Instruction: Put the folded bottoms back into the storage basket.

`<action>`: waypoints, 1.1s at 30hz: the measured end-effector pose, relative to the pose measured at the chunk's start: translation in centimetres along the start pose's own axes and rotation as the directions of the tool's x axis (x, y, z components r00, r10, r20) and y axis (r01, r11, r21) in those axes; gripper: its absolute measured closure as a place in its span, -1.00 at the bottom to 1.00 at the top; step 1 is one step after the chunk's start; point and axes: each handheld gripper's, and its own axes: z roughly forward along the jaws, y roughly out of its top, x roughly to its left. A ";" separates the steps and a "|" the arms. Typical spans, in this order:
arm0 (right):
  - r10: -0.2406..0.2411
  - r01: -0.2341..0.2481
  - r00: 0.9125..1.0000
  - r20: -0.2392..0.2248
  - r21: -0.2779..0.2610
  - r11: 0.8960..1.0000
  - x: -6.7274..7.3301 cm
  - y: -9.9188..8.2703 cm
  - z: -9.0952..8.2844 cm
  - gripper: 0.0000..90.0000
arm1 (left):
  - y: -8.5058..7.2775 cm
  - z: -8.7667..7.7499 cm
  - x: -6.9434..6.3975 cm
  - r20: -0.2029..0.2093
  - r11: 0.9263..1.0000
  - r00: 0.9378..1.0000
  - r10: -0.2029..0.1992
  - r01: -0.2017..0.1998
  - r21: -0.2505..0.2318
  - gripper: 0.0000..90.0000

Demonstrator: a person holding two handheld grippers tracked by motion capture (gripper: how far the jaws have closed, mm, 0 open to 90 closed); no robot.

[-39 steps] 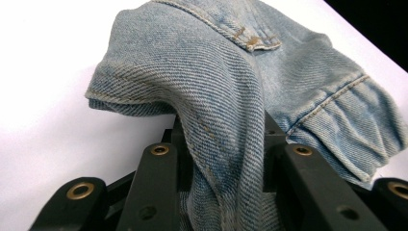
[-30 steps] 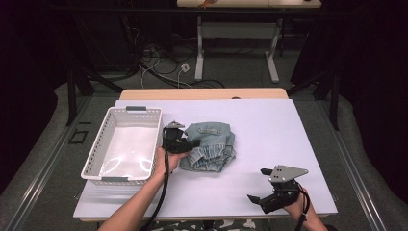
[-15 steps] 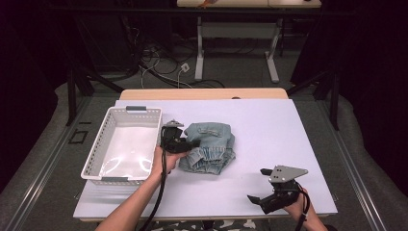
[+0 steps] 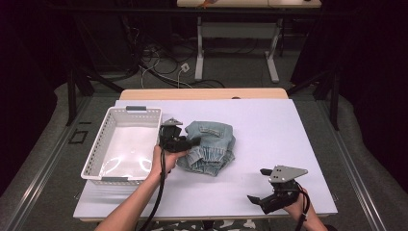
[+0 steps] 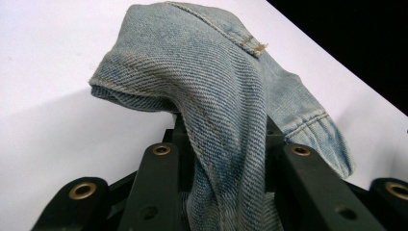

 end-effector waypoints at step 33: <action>0.002 -0.002 1.000 -0.002 0.000 1.000 0.0 0.0 0.0 -0.94 | 1.6 -3.4 -1.2 -0.025 0.994 0.997 0.068 -0.070 -0.089 0.60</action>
